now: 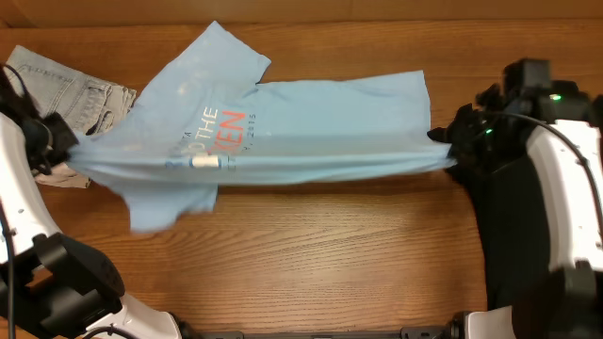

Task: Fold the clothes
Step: 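Lift the bottom hem with both grippers and fold it up toward the collar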

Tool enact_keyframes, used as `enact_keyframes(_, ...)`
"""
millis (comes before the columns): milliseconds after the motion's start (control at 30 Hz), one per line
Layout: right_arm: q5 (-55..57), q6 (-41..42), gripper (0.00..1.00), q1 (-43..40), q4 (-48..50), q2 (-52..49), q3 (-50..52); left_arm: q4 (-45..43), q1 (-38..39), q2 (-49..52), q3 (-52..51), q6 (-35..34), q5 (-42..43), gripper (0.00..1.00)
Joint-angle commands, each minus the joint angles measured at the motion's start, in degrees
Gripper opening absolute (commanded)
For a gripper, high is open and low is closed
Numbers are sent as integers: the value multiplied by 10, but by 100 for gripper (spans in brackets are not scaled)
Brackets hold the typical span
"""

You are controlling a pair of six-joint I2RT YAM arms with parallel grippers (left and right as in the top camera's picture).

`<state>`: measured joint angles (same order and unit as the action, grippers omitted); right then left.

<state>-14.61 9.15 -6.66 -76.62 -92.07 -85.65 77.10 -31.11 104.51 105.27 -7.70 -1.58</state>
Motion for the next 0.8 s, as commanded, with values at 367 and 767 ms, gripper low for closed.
enact_keyframes(367,43,-2,4,2,-118,189,-246,98,-73,-114,291,-26,-31,4)
enact_keyframes(767,46,59,4,2,-102,281,-248,91,-76,-195,291,-25,-27,4)
